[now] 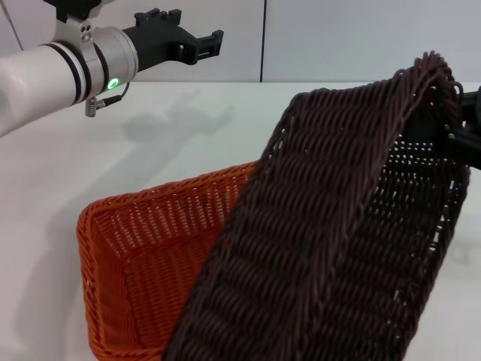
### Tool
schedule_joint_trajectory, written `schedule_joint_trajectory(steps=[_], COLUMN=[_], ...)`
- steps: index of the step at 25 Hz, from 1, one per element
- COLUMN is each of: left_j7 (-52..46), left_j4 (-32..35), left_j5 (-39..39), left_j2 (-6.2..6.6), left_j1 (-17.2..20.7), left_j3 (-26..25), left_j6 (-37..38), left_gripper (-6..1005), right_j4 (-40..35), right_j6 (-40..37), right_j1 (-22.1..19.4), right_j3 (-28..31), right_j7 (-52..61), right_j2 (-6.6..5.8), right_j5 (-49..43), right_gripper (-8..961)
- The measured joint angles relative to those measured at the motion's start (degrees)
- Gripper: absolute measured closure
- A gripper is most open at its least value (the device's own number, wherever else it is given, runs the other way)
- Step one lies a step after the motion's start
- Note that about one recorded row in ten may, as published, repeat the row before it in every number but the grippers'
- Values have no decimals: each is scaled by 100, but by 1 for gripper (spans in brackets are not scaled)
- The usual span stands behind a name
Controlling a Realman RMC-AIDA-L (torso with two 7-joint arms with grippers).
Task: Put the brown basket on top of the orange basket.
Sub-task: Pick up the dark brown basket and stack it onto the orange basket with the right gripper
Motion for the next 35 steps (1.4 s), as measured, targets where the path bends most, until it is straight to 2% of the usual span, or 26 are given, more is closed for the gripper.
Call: schedule_joint_trajectory(steps=[5, 7, 13, 16, 25, 35], left_j7=[57, 74, 194, 220, 281, 312], left_j4=[-21, -28, -157, -219, -246, -250], left_j5=[19, 22, 26, 26, 20, -16], left_j2=[0, 0, 0, 0, -1, 0], left_j1=[-21, -23, -80, -129, -169, -199], left_j3=[0, 0, -55, -114, -411, -826], left_j6=[6, 4, -2, -3, -16, -16], left_gripper=[170, 170, 170, 170, 170, 170], right_j4=[320, 391, 439, 597, 1343, 2132], right_j6=[150, 193, 230, 258, 467, 529], right_j1=[-162, -291, -636, -714, -972, -1192], right_j3=[76, 76, 134, 141, 222, 471], right_j7=[-24, -85, -270, -428, -1096, -1598], right_j2=[182, 310, 798, 980, 1154, 1194], right_j5=[438, 741, 1336, 1426, 1863, 1956], right_gripper=[818, 818, 817, 818, 817, 818])
